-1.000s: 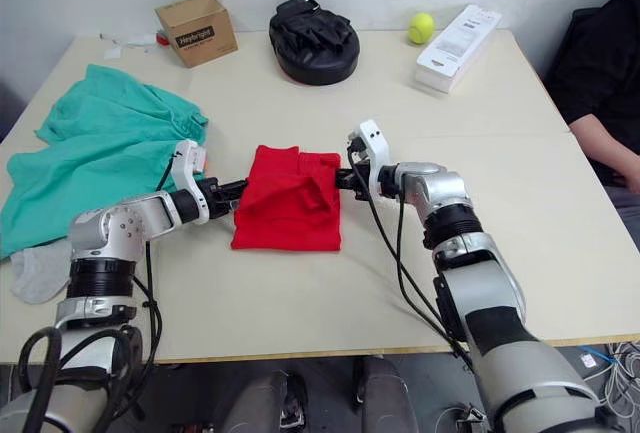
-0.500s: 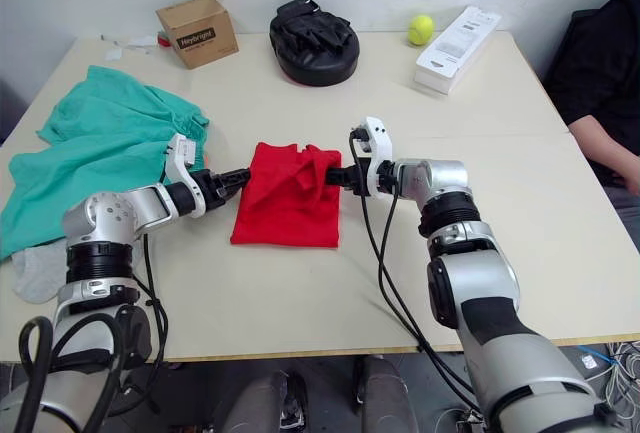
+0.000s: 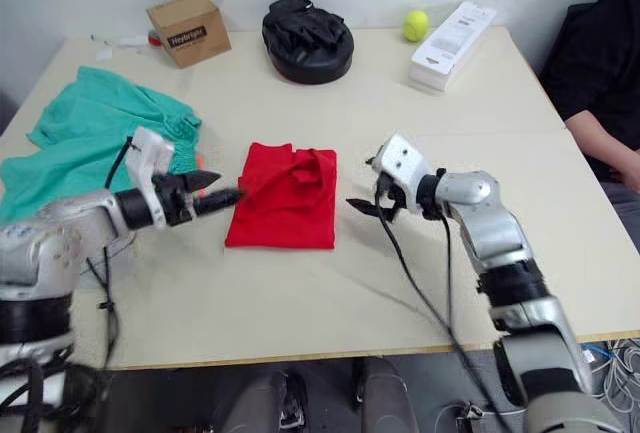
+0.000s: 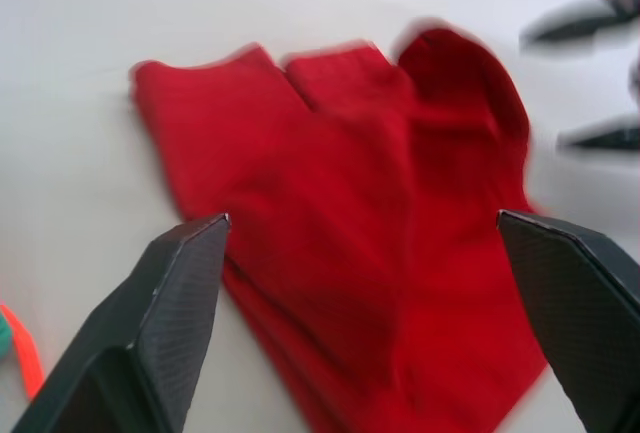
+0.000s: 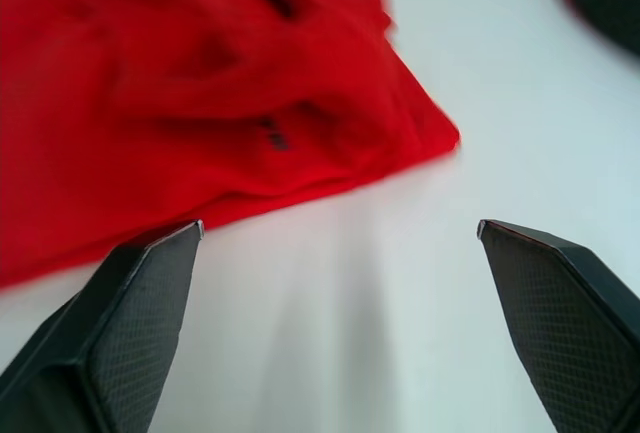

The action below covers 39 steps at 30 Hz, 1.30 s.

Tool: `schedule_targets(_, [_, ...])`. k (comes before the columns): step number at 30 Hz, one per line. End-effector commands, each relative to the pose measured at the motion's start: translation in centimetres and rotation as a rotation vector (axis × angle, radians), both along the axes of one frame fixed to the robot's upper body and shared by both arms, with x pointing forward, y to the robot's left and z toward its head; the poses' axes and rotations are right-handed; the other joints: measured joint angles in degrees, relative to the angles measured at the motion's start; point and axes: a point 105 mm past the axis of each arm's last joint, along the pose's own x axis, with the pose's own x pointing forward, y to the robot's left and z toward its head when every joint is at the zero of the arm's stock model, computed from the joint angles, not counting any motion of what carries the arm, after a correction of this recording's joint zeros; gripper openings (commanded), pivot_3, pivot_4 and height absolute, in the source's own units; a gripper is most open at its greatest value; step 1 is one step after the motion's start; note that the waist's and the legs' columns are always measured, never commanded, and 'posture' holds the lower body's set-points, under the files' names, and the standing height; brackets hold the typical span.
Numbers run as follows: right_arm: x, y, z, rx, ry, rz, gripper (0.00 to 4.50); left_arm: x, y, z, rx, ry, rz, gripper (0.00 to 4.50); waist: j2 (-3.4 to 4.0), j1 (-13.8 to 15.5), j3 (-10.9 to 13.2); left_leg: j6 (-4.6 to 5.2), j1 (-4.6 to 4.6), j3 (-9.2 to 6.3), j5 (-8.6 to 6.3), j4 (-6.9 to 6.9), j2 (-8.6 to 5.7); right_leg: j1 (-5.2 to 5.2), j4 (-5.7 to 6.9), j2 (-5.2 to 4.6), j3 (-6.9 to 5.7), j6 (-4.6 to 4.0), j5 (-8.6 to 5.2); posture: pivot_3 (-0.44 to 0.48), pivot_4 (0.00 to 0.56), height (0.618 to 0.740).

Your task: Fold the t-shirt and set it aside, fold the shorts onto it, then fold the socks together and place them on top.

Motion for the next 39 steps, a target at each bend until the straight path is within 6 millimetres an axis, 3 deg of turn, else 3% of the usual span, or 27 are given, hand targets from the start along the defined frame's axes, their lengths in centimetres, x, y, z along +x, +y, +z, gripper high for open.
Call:
schedule_targets(1, [-4.1,2.0,0.7,-0.083,-0.213,0.255,4.50,-2.5,-1.1,-1.8,0.312,-0.170,-0.252,4.48,0.01,0.1,0.0,-0.12,0.13,0.11,-0.04,-0.13,0.01,0.01,-0.10,0.04,0.12,-0.01,-0.01,0.000,0.150,0.740])
schedule_targets(4, [-5.5,2.2,-1.0,-0.142,-0.242,0.335,4.50,-2.9,-0.6,-3.3,0.400,-0.221,-0.295,4.48,-0.01,0.4,0.0,-0.33,0.28,0.28,0.06,-0.42,0.03,0.00,-0.37,0.05,0.31,-0.10,0.05,0.000,0.150,0.740])
schedule_targets(7, [-5.7,2.5,-2.8,-0.212,-0.301,0.382,4.50,-2.9,0.1,-4.7,0.499,-0.254,-0.337,4.48,-0.01,0.6,0.0,-0.15,0.28,0.28,0.22,-0.41,0.11,-0.02,-0.40,0.04,0.29,-0.29,0.18,0.000,0.150,0.740])
schedule_targets(16, [-3.1,5.3,-5.3,-0.278,-0.418,0.381,4.50,-0.1,-0.1,-7.0,0.567,-0.295,-0.318,4.48,-0.07,0.8,-0.1,0.20,0.28,0.28,0.41,-0.34,0.13,-0.02,-0.29,-0.03,0.18,-0.34,0.21,0.000,0.150,0.740])
schedule_targets(19, [-2.2,5.7,-5.8,-0.292,-0.436,0.357,3.87,-0.1,-0.7,-7.9,0.577,-0.278,-0.355,3.87,-0.17,0.9,-0.3,0.26,0.36,0.28,0.45,-0.28,0.10,0.04,-0.18,-0.10,0.17,-0.34,0.22,0.000,0.150,0.740])
schedule_targets(29, [-1.8,4.9,-7.0,-0.318,-0.382,0.346,0.23,-0.4,0.0,-9.0,0.599,-0.240,-0.384,0.61,-0.18,0.8,-0.3,0.33,1.07,0.15,0.48,-0.45,-0.01,0.79,-0.13,-0.33,0.11,-0.35,0.21,0.000,0.150,0.740])
schedule_targets(30, [-1.9,4.8,-6.9,-0.312,-0.375,0.348,0.02,-0.5,0.0,-8.9,0.588,-0.235,-0.386,0.41,-0.18,0.8,-0.3,0.33,1.06,0.14,0.48,-0.46,-0.01,0.79,-0.13,-0.33,0.11,-0.35,0.21,0.000,0.150,0.740])
schedule_targets(31, [-2.0,4.8,-6.9,-0.308,-0.370,0.349,0.00,-0.6,0.0,-8.9,0.581,-0.231,-0.388,0.02,-0.18,0.7,-0.3,0.33,1.06,0.14,0.48,-0.47,-0.01,0.78,-0.13,-0.33,0.11,-0.35,0.21,0.000,0.150,0.740])
schedule_targets(34, [-3.3,4.6,-6.6,-0.283,-0.329,0.404,0.00,-1.6,-0.1,-8.3,0.533,-0.207,-0.417,0.02,-0.18,0.7,-0.3,0.32,1.04,0.12,0.47,-0.49,0.01,0.78,-0.15,-0.33,0.07,-0.37,0.20,0.000,0.150,0.740])
schedule_targets(39, [-6.5,3.6,-6.7,-0.271,-0.268,0.500,0.00,-6.0,-0.3,-8.3,0.474,-0.089,-0.549,0.02,-0.17,0.4,-0.3,0.31,0.93,0.07,0.39,-0.61,0.11,0.75,-0.40,-0.22,-0.01,-0.38,0.18,0.000,0.150,0.740])
